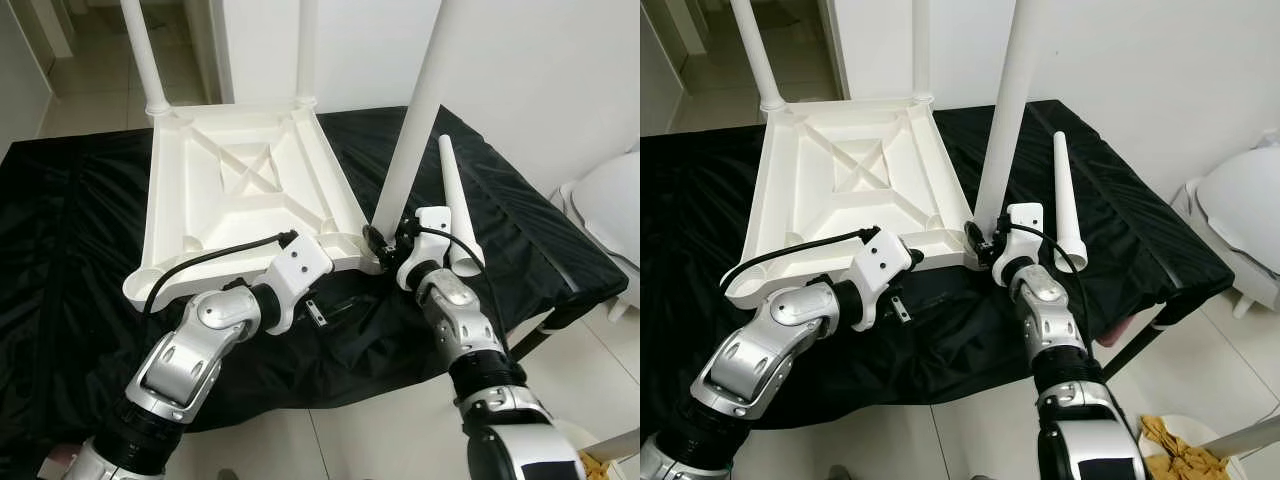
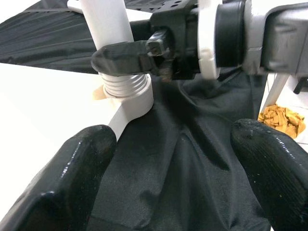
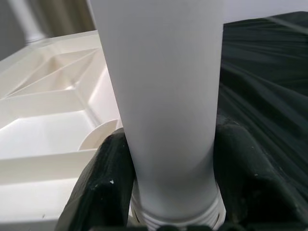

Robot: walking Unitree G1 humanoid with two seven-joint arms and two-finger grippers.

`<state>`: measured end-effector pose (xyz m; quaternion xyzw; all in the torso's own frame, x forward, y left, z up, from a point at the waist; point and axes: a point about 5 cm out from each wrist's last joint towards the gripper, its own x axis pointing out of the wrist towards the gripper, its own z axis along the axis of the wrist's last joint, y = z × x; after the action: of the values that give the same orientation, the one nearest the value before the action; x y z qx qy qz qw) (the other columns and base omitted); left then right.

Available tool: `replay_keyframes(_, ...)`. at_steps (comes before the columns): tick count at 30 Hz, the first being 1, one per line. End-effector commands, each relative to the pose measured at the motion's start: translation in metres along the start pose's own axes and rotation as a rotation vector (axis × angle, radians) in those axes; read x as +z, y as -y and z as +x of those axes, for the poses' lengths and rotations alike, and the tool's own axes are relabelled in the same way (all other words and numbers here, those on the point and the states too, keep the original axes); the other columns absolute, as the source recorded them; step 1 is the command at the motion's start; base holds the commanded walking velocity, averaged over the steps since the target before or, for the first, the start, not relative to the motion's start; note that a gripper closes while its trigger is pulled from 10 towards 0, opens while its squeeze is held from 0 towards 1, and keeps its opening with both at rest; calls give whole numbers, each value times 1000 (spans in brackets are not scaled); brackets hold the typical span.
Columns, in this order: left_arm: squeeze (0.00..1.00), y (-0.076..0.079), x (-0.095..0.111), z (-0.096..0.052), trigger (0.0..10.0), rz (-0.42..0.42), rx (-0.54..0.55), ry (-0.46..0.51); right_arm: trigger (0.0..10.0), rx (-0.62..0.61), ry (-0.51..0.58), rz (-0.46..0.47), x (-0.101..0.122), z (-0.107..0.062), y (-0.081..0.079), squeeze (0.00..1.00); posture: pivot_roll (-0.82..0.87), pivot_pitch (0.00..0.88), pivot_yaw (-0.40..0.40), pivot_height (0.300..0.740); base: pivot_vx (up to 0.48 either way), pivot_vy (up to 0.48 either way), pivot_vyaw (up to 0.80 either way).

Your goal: Building children table

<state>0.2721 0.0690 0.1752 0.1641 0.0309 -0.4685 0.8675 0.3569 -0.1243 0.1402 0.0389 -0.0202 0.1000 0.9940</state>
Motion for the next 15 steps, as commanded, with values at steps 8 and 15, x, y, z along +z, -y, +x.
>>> replay_keyframes(8,0,2,0,1,10000,-3,-6,-5,0,-257,-1,78,-3,-2,-22,0,-40,42,2,740,0,0,0)
replay_keyframes(15,0,1,0,1,10000,-2,-1,-5,0,-262,-5,56,2,-2,-20,0,-40,40,-3,740,0,0,0)
